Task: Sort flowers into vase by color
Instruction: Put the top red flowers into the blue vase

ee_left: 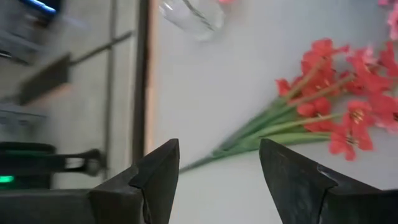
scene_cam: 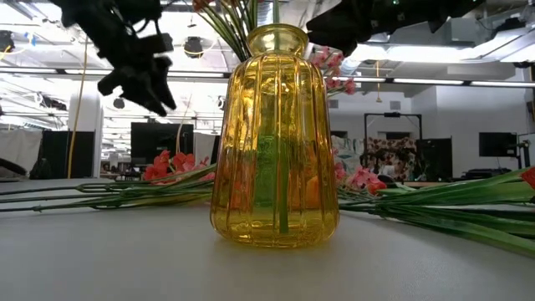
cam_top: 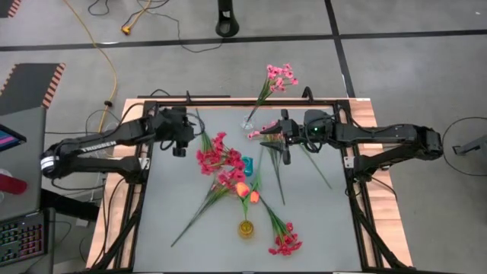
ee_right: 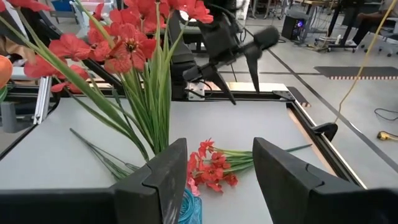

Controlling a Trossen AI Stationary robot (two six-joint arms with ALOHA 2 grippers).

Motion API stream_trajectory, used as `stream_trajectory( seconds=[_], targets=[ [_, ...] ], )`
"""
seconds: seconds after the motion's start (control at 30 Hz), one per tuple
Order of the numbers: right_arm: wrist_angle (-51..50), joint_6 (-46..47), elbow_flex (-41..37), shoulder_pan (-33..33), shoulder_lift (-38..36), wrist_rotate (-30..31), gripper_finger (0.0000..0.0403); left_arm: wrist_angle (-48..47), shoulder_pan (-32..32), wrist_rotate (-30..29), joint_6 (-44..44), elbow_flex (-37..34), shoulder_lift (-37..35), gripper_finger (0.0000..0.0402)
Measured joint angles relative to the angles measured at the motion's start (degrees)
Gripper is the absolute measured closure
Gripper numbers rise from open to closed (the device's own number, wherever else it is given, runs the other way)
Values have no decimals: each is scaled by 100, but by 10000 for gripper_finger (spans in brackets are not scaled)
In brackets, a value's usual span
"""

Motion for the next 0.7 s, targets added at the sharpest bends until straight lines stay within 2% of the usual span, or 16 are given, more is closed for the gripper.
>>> stream_trajectory(
  seconds=[0.2, 0.43, 0.7],
  targets=[
    [3, 0, 0, 0, 0, 0, 193, -3, 532, 864, 519, 2, 705, 192],
    [4, 0, 0, 0, 2, 0, 193, 18, 597, 835, 1379, 48, 1944, 192],
    [2, 0, 0, 0, 2, 0, 193, 53, 586, 785, 1626, 655, 3062, 192]
  ],
)
